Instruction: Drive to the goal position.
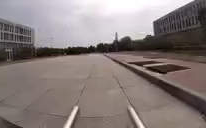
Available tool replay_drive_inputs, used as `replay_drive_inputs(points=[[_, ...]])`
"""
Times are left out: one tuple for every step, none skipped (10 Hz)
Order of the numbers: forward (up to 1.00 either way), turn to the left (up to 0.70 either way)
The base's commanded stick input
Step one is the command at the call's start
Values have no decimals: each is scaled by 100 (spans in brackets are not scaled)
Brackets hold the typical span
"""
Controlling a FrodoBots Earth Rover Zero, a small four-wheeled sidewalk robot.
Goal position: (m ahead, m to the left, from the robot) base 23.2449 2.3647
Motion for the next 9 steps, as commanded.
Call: replay_drive_inputs(points=[[68, 0], [68, 0], [68, 0], [68, 0], [68, -8], [68, -34], [68, -30], [68, -13], [68, 0]])
